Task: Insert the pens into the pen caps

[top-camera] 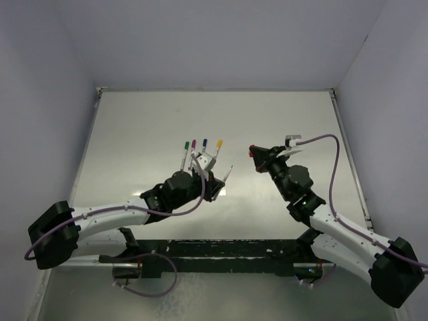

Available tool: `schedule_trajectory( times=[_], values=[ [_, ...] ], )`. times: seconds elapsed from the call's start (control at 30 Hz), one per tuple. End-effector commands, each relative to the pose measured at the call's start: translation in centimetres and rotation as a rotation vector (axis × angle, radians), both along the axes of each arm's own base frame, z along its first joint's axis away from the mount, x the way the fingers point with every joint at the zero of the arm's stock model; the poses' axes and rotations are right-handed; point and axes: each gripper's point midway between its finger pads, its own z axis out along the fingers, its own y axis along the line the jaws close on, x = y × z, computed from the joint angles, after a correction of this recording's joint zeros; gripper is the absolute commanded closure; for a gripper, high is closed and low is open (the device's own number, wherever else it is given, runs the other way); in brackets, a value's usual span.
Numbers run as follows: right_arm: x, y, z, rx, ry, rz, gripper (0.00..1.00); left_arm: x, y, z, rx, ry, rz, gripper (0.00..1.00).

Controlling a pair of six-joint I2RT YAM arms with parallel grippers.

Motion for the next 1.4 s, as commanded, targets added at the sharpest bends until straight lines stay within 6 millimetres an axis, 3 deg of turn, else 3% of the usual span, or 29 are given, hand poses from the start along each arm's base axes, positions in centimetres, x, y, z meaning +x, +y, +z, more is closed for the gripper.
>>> schedule_trajectory(
  times=[0.0, 0.13, 0.4, 0.77, 1.37],
  values=[
    [-1.3, 2.5, 6.5, 0.076, -0.261, 0.159, 1.00, -0.8, -0.6, 5.0, -0.247, -0.131, -0.054, 1.00],
    [-2.3, 3.8, 8.5, 0.127, -0.341, 0.248, 1.00, -0.7, 0.2, 6.8, -0.316, -0.201, -0.027, 1.00],
    [-3.3, 5.9, 10.0, 0.231, -0.410, 0.372, 1.00, -0.7, 1.0, 9.2, -0.440, -0.285, -0.003, 1.00],
    [-4.0, 6.5, 11.9, 0.308, -0.469, 0.424, 1.00, -0.1, 0.8, 9.3, -0.452, -0.284, 0.021, 1.00],
    [-4.5, 8.0, 12.4, 0.386, -0.481, 0.514, 1.00, 0.1, 0.6, 9.4, -0.461, -0.285, 0.024, 1.00]
  ],
)
